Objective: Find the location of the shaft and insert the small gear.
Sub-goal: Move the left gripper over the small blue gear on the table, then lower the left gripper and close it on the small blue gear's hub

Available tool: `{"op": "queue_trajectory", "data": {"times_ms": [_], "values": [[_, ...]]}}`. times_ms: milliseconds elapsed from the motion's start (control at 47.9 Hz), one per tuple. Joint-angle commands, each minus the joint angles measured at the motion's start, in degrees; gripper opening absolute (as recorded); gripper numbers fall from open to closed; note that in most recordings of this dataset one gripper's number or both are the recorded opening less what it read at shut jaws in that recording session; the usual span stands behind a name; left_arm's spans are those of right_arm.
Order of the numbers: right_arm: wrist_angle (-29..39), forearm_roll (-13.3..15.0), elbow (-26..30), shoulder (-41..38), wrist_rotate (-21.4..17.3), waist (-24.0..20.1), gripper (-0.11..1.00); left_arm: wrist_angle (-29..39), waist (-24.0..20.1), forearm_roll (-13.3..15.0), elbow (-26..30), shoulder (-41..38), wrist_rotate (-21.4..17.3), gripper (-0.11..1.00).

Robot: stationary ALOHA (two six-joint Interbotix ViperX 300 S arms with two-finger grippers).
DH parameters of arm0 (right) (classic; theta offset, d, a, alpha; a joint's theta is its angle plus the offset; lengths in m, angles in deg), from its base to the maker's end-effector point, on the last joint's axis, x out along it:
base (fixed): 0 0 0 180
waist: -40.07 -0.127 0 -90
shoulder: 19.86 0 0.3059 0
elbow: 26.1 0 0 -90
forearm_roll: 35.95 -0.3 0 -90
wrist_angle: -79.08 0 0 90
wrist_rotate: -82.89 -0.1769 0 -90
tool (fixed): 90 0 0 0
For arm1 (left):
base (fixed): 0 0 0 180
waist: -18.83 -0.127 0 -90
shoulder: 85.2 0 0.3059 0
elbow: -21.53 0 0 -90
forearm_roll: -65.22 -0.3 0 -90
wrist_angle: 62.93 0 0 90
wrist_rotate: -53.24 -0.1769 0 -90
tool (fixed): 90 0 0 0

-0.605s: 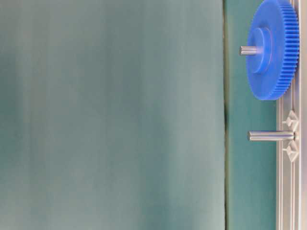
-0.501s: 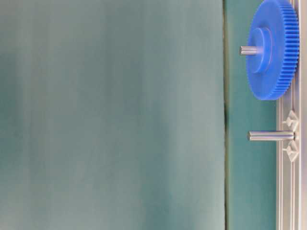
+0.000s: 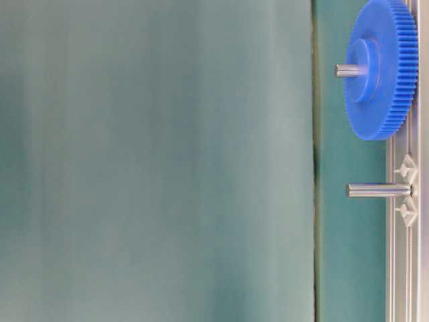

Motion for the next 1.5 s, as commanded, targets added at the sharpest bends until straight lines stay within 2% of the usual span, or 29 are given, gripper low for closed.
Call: {"op": "queue_trajectory", "data": {"times_ms": [0,250,605,939,1210,1481], "values": [[0.6,-0.1,0.8,-0.5,-0.5,-0.3,0.01,1.4,1.0,-0.2,2.9,-2.4,-0.1,-0.02],[3.4,-0.1,0.7,-0.4,-0.5,-0.3,0.01,5.8,1.1,-0.3,6.1,-8.5,-0.2,-0.02],[4.0,0.0,0.5,-0.5,-0.5,-0.3,0.01,6.8,2.4,-0.3,9.3,-16.3,-1.0,-0.02],[5.2,0.0,0.5,-0.4,-0.5,-0.3,0.01,9.5,3.5,-0.3,15.2,-26.2,-0.7,-0.02],[5.2,0.0,0.4,-0.4,-0.5,-0.3,0.01,14.2,3.6,-0.3,21.0,-32.2,-0.5,-0.02],[5.2,0.0,0.3,-0.4,-0.5,-0.3,0.01,21.8,3.6,-0.3,25.9,-35.9,-0.4,-0.02]]}}
